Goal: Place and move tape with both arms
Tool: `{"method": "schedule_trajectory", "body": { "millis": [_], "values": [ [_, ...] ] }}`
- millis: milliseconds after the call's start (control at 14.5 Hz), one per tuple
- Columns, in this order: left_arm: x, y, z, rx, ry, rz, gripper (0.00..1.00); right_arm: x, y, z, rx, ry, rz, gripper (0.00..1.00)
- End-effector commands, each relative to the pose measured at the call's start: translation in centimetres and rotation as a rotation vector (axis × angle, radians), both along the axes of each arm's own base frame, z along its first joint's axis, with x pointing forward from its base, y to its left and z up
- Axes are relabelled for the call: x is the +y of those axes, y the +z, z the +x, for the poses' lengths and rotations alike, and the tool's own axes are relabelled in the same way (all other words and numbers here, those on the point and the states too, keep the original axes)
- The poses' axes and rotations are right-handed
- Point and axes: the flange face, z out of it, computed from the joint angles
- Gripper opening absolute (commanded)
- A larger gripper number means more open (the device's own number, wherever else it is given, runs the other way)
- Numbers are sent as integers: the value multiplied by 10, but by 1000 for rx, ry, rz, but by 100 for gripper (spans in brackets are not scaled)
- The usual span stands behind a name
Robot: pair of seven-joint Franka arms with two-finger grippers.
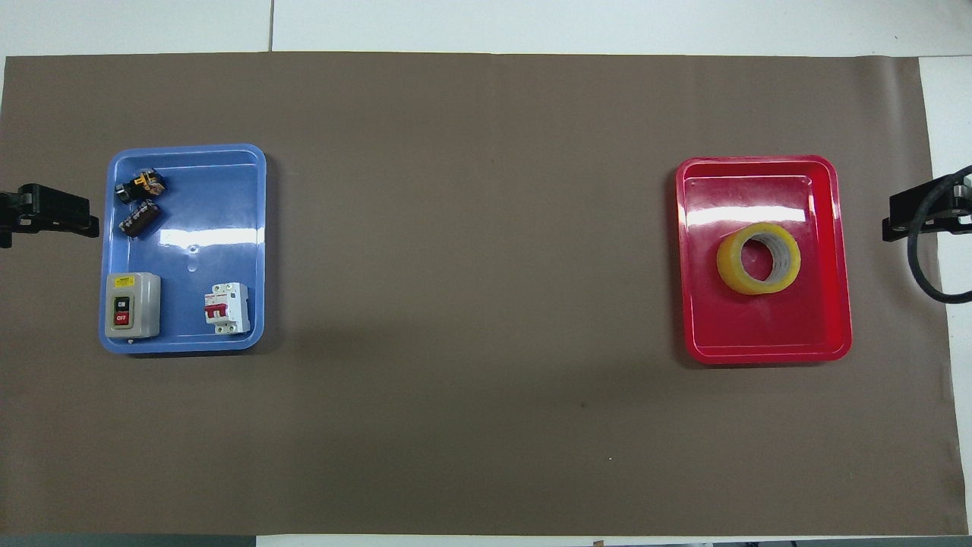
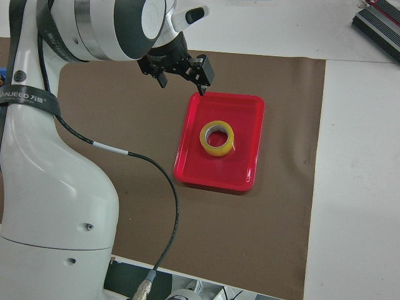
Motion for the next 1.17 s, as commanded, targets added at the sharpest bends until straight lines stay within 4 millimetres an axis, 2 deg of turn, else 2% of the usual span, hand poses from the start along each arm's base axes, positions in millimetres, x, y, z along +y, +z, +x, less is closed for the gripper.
{"method": "schedule_trajectory", "body": {
  "millis": [0, 275, 1101],
  "values": [
    [1, 3, -4, 6, -6, -16, 100, 0, 4, -1, 7, 22, -8, 100],
    [1, 3, -4, 6, -6, -16, 100, 1, 5, 4, -24, 26, -5, 100],
    [1, 3, -4, 6, -6, -16, 100, 0, 1, 0, 0, 24, 0, 100]
  ]
}}
